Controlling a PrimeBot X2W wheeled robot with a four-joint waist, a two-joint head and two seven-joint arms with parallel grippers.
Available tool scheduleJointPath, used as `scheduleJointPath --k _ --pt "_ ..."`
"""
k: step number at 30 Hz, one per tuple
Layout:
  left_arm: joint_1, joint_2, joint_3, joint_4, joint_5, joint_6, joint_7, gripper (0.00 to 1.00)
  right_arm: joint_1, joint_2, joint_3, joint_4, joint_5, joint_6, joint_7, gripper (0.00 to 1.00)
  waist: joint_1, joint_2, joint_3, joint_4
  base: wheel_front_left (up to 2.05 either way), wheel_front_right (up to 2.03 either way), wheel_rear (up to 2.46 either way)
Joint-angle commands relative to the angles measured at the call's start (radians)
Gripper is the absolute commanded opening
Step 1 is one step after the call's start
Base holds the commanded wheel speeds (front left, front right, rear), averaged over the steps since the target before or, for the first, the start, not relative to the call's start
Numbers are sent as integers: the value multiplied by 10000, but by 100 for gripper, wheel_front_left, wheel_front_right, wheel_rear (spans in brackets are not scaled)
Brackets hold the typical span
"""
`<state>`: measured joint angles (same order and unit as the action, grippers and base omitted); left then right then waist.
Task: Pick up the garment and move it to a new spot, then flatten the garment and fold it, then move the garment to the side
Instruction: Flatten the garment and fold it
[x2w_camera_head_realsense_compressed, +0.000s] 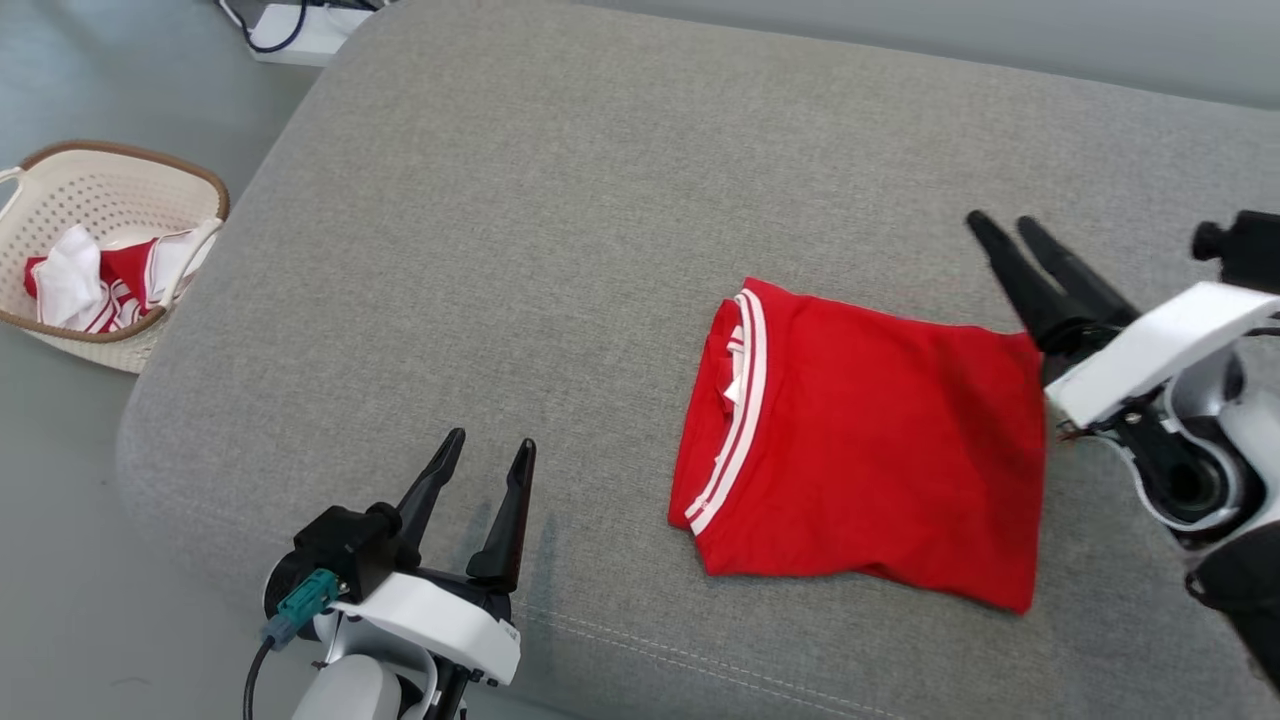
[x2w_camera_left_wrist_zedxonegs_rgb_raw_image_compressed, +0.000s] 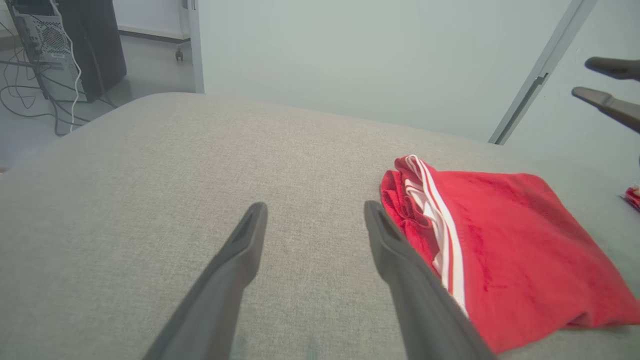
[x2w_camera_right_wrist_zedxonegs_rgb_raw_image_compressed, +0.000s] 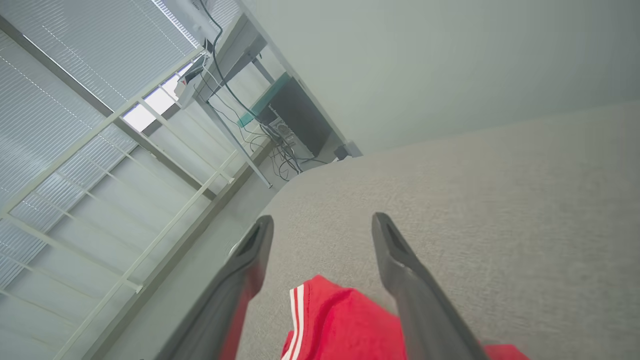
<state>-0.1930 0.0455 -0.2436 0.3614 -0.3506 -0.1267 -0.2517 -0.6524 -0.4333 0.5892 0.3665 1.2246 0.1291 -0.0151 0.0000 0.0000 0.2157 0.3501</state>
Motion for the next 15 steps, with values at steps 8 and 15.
scheduleJointPath --k 8,15 --pt "-306 162 440 -363 227 -40 -101 100 1612 -817 -725 55 286 16 -620 100 0 0 -232 -705 0 0 0" --pt "-384 171 310 -414 201 -40 -101 100 2651 -413 -487 707 334 16 -575 100 0 0 -64 -741 0 0 0"
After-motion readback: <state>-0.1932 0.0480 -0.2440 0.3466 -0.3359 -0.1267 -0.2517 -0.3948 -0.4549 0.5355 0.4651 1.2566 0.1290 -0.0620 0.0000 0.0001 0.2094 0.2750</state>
